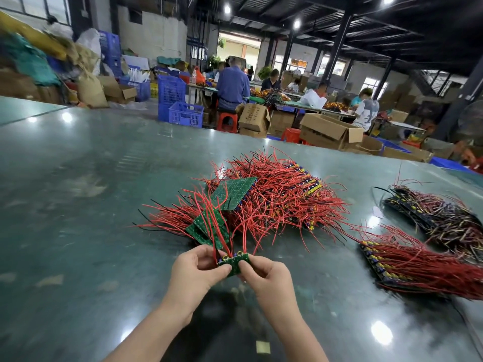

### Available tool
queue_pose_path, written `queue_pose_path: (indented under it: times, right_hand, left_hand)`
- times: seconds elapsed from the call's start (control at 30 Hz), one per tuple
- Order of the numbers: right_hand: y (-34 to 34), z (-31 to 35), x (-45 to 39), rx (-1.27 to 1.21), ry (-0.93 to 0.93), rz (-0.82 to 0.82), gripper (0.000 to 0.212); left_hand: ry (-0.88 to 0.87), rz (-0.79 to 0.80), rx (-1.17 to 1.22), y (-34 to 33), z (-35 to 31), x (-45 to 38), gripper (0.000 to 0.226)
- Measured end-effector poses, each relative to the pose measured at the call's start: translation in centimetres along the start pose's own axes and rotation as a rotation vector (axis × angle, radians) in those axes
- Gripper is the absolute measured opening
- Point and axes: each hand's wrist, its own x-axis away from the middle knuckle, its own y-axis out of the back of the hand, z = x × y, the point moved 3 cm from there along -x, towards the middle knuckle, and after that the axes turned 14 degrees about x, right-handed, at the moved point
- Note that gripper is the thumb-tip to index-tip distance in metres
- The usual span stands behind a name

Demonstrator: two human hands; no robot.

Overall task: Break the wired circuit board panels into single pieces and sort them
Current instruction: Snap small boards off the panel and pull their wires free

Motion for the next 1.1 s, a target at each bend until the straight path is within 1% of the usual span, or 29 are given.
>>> queue_pose_path:
  times: [0.13, 0.2, 0.3, 0.37, 0.43, 0.5, 0.6, 0.7, 0.77, 0.8, 0.83, 0.87, 0.9, 0.93, 0.97, 1.0, 1.03, 1.07, 1.1]
  right_hand:
    - [-0.6, -0.2, 0.3, -0.011, -0.045, -0.039, 0.018]
    - [-0.9, -0.3, 0.4, 0.034, -0.051, -0.065, 0.016]
    - [-1.2, 0.0, 0.6, 0.15, 0.018, -0.167, 0.009]
    - [-1.3, 0.3, 0.7, 0.149, 0.028, -0.185, 0.009]
    - [-1.1, 0.3, 0.6, 0.104, -0.001, -0.188, 0.012]
    - [-0.4, 0.2, 0.3, 0.029, -0.061, -0.242, 0.016]
    - [1.1, -0.6, -0.1, -0.162, -0.194, -0.348, 0.023]
    - [1.5, -1.0, -0.2, -0.302, -0.258, -0.364, 0.031]
    - [1.3, -0.7, -0.2, -0.285, -0.237, -0.34, 0.031]
    - [1.1, -0.5, -0.1, -0.252, -0.214, -0.33, 0.031]
    - [1.0, -0.4, -0.1, -0.202, -0.184, -0.325, 0.031]
    - [0.9, -0.3, 0.0, -0.136, -0.144, -0.323, 0.031]
    - [0.8, -0.1, 0.0, -0.06, -0.094, -0.321, 0.032]
    - [0.8, 0.0, 0.0, 0.016, -0.04, -0.318, 0.032]
    - [0.8, 0.2, 0.1, 0.082, 0.014, -0.313, 0.033]
    - [0.7, 0.4, 0.2, 0.133, 0.066, -0.306, 0.034]
    - [0.7, 0.6, 0.2, 0.17, 0.115, -0.296, 0.037]
    - [0.6, 0.8, 0.3, 0.201, 0.158, -0.28, 0.039]
    - [0.5, 1.0, 0.3, 0.226, 0.194, -0.262, 0.04]
  left_hand:
    - [-0.007, -0.041, 0.005, 0.1, 0.3, 0.1, 0.018]
    - [-0.023, -0.065, -0.005, 0.0, 0.4, 0.2, 0.019]
    - [-0.062, -0.124, -0.022, 0.1, 0.2, 0.2, 0.021]
    - [-0.061, -0.146, -0.003, 0.1, 0.0, 0.2, 0.022]
    - [-0.049, -0.142, 0.023, 0.0, 0.0, 0.0, 0.021]
    - [-0.058, -0.133, 0.047, -0.1, -0.2, -0.1, 0.02]
    - [-0.102, -0.139, 0.057, 0.4, -0.7, -0.5, 0.02]
    - [-0.112, -0.179, 0.018, 1.2, -1.0, -1.2, 0.025]
    - [-0.124, -0.195, -0.052, 1.6, -1.1, -1.7, 0.028]
    - [-0.132, -0.219, -0.139, 1.8, -1.0, -2.0, 0.029]
    - [-0.136, -0.269, -0.27, 2.0, -0.9, -2.2, 0.041]
    - [-0.141, -0.351, -0.393, 2.2, -0.9, -2.2, 0.059]
    - [-0.207, -0.44, -0.478, 2.2, -1.4, -1.8, 0.071]
    - [-0.347, -0.503, -0.544, 2.2, -2.1, -1.3, 0.076]
    - [-0.494, -0.499, -0.579, 1.8, -2.8, -0.6, 0.075]
    - [-0.606, -0.425, -0.59, 1.4, -3.1, -0.1, 0.069]
    - [-0.647, -0.28, -0.545, 0.8, -3.3, 0.3, 0.058]
    - [-0.61, -0.114, -0.45, 0.2, -3.2, 0.5, 0.045]
    - [-0.524, 0.035, -0.389, -0.5, -3.0, 0.7, 0.036]
